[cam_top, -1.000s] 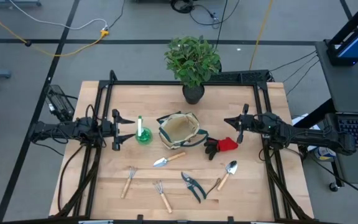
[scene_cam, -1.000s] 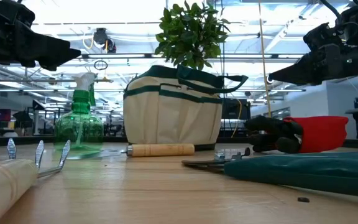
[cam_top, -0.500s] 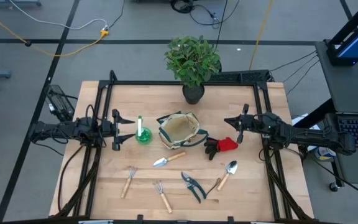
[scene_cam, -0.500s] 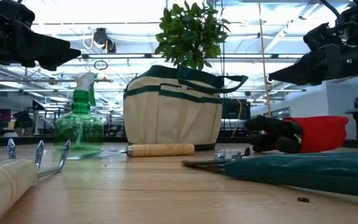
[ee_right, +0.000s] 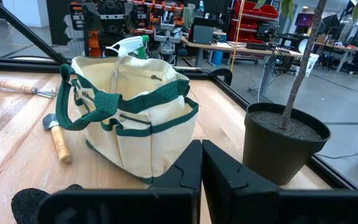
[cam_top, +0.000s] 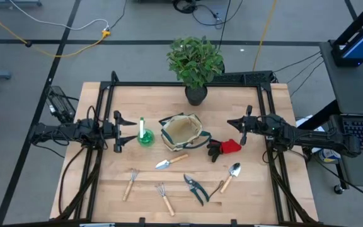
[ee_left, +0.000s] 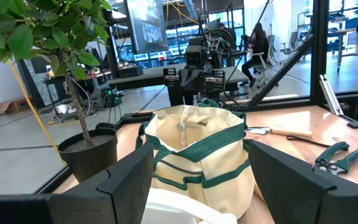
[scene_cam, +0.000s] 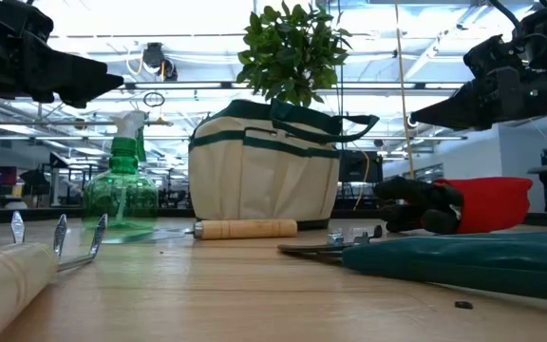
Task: Pick & Place Garden tools in Gardening bag
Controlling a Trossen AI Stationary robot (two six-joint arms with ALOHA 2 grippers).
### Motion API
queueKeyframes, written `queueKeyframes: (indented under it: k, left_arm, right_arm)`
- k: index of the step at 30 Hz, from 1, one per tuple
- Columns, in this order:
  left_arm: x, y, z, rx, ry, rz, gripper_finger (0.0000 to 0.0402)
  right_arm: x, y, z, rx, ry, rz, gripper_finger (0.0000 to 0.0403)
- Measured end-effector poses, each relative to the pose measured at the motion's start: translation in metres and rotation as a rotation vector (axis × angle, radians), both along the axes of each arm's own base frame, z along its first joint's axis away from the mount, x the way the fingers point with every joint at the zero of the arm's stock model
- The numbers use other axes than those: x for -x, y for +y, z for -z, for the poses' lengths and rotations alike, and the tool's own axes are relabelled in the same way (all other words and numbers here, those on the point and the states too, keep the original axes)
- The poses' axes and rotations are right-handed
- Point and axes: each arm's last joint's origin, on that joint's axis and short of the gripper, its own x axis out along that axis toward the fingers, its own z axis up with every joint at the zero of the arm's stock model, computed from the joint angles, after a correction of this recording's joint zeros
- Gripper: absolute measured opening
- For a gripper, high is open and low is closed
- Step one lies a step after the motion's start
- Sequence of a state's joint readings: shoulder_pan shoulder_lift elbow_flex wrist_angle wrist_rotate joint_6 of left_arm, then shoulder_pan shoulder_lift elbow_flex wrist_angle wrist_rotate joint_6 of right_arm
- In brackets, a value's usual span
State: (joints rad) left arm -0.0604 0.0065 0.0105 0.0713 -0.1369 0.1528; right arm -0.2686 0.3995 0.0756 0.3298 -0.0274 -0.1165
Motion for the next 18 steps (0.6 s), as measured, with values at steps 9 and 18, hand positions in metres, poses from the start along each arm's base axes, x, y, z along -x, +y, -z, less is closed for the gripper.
queueKeyframes:
  k: [9, 18]
  left_arm:
    - [0.0001, 0.0, -0.0008, -0.028, -0.006, -0.003, 0.0269]
    - [0.0002, 0.0, -0.0023, -0.046, -0.02, -0.004, 0.0269]
  right_arm:
    - [-0.0001, 0.0003, 0.0, -0.05, -0.012, -0.002, 0.0]
    - [-0.0003, 0.0003, -0.008, -0.323, -0.164, 0.01, 0.0]
